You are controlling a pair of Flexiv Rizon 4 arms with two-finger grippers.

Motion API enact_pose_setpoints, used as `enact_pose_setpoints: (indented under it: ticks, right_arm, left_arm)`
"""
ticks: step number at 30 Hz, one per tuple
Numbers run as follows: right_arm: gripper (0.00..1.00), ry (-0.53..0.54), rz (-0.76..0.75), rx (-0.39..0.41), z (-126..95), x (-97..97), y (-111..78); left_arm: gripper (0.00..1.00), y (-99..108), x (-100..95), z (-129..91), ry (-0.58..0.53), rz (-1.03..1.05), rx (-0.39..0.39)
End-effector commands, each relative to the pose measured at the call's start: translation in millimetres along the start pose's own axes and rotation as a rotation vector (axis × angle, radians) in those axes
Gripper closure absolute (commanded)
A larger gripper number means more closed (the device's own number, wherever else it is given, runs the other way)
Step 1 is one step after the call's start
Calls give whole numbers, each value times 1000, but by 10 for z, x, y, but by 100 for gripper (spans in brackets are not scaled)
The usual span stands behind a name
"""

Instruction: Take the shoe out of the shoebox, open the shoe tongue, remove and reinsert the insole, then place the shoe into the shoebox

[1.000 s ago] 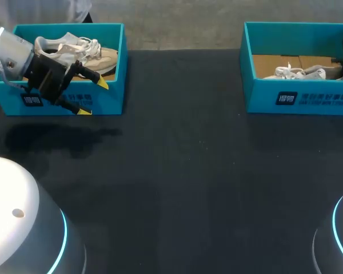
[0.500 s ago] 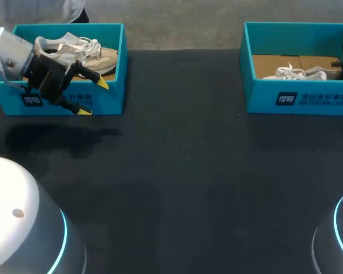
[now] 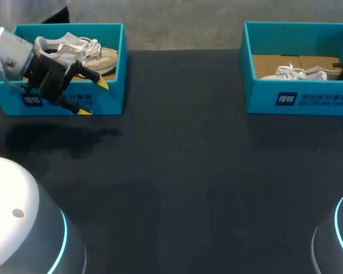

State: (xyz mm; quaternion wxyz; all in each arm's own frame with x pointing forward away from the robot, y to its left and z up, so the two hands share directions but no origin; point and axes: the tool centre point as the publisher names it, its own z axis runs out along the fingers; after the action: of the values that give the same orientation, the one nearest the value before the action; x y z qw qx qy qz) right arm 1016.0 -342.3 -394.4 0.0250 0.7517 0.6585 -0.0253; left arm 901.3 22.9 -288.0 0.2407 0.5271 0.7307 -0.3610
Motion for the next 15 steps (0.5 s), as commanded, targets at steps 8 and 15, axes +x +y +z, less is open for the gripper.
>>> enact_pose_setpoints:
  ticks: [8, 15]
  right_arm:
    - [0, -14, 0, -30, -126, 34, -78]
    - [0, -31, 2, -53, -286, 87, -101]
  left_arm:
    - [0, -12, -2, -2, 3, 0, -3]
    - [0, -12, -2, -2, 3, 0, -3]
